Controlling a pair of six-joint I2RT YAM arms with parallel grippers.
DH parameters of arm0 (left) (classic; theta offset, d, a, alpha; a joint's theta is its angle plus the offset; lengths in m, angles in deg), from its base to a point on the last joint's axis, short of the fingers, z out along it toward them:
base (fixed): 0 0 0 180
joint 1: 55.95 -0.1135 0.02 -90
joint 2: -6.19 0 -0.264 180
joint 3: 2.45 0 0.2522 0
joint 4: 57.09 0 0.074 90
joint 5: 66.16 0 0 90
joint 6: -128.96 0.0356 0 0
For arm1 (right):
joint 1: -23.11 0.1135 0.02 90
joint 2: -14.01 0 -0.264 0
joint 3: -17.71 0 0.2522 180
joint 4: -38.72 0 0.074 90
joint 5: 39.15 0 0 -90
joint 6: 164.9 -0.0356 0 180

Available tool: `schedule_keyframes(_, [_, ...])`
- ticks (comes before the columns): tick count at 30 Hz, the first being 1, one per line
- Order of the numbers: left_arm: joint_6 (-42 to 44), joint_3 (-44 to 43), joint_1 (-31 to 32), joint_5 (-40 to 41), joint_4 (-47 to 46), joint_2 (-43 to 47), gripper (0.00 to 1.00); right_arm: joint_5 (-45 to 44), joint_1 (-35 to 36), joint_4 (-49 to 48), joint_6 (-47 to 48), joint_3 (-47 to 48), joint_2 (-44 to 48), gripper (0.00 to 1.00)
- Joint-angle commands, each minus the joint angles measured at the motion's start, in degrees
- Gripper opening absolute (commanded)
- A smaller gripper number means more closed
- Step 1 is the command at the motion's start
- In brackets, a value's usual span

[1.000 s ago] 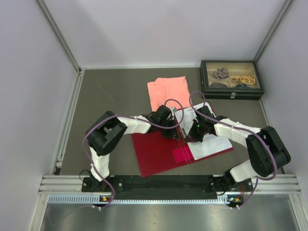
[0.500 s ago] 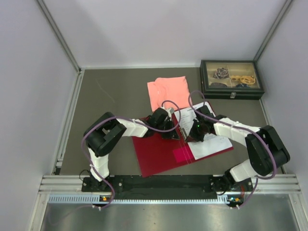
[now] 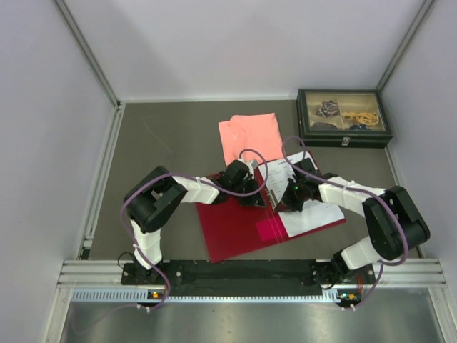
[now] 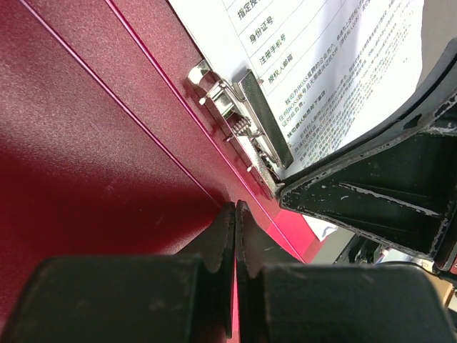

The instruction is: Put the files into the folder

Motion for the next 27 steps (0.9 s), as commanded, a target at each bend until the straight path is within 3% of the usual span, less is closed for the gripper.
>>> schedule_keyframes(1, [4.5, 4.2, -0.5, 7.3, 15.6, -2.7, 0.0, -5.3, -0.9, 0.7, 1.5, -3.2, 1.2, 0.0])
schedule_keyframes(7, [7.5, 1.0, -0.4, 7.8, 19.8, 0.0, 0.04, -5.0, -1.2, 2.2, 5.8, -1.4, 4.6, 0.03])
schedule_keyframes(10, [8.9, -0.5, -0.4, 8.4, 22.1, 2.9, 0.14, -6.1, -1.2, 5.6, 7.7, 0.4, 7.8, 0.09])
schedule_keyframes(14, [10.9, -4.2, -0.5, 8.0, 26.1, 6.1, 0.27, -5.3, -1.2, 8.2, 10.1, 2.4, 11.4, 0.23])
schedule_keyframes(18, [12.0, -6.2, -0.4, 6.6, 29.1, 12.3, 0.46, -4.3, -0.9, 9.1, 16.1, 5.8, 14.0, 0.5])
schedule_keyframes(20, [12.7, -5.8, -0.9, 8.8, 30.6, 17.7, 0.57, -5.0, 0.2, 9.3, 18.9, 7.5, 13.2, 0.58])
schedule_keyframes(21, [12.8, -4.9, -1.2, 9.4, 31.3, 19.6, 0.6, -6.0, 0.8, 9.1, 21.6, 9.0, 12.6, 0.68])
schedule_keyframes(23, [12.9, -3.6, -2.1, 11.7, 34.5, 25.1, 0.87, -7.6, 3.0, 8.5, 23.5, 10.6, 11.0, 0.76])
schedule_keyframes(27, [11.3, 3.4, -6.3, 16.1, 41.2, 34.9, 0.92, -11.4, 8.7, 7.2, 28.9, 15.5, 8.2, 0.88])
